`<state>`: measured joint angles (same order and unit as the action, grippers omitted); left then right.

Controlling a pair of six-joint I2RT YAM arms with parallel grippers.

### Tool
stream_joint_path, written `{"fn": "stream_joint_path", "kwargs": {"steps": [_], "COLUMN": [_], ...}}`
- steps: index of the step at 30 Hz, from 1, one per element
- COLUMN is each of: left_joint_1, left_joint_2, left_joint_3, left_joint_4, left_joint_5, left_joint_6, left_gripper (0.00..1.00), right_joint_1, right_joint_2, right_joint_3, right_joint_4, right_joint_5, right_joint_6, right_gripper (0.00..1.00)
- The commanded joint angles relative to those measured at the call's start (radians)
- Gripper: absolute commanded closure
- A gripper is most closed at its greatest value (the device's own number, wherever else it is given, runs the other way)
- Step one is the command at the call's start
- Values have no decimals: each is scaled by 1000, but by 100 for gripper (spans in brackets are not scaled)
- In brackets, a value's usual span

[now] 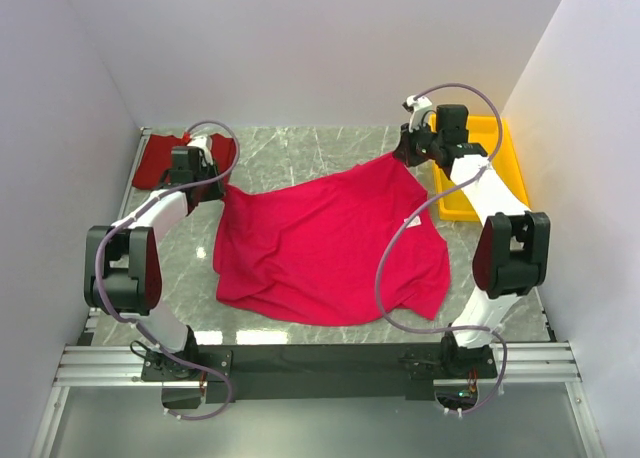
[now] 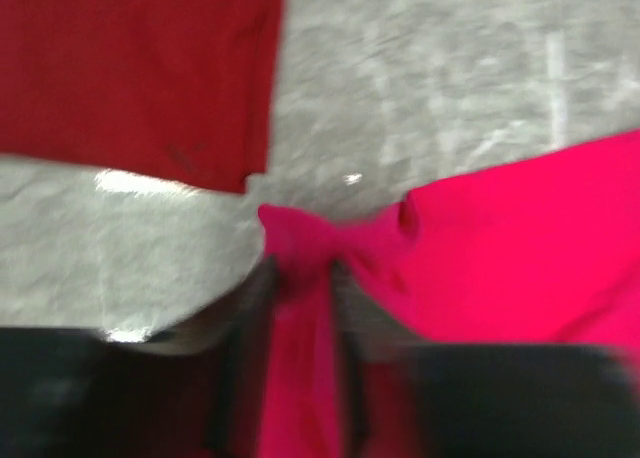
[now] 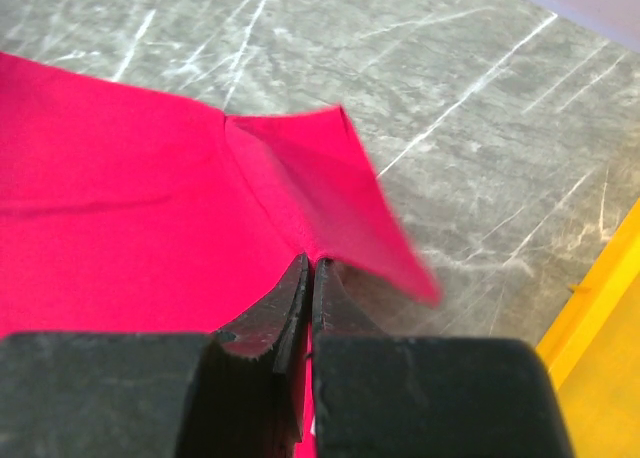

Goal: Fold and stack the t-shirts
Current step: Flatten the tshirt out

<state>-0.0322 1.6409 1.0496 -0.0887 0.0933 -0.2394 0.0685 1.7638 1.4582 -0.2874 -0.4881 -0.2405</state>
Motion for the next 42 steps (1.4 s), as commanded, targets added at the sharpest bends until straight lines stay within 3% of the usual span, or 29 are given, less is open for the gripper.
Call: {"fn": "stream_joint_path", "kwargs": {"steps": [1, 4, 7, 14, 19, 26, 42], "left_joint_1": [8, 26, 63, 92, 98, 95, 51], "left_joint_2": [-42, -76, -101, -110, -119, -43, 82], "left_joint_3": [4, 35, 72, 44, -32, -59, 15], "left_joint_4": [-61, -112, -149, -197, -158, -108, -120], "left_joint_5": [-125, -194, -138, 29, 49, 17, -142], "left_joint_6": [2, -26, -58, -110, -126, -129, -55], "left_gripper": [58, 48, 46, 47, 48, 55, 56], "right_joint_1": [-7, -7, -6, -6, -6, -6, -7], "right_joint_2": [-69, -78, -73, -59, -49, -24, 17], "right_joint_3": [-28, -48, -50, -47, -48, -24, 21], "right_joint_4": [-1, 1, -1, -2, -6, -15, -38], "right_joint_5": [-29, -32, -29, -35, -33, -38, -40], "right_joint_6": [-22, -19, -13, 1, 6, 13, 20], "right_gripper": [100, 100, 100, 100, 100, 100, 100]}}
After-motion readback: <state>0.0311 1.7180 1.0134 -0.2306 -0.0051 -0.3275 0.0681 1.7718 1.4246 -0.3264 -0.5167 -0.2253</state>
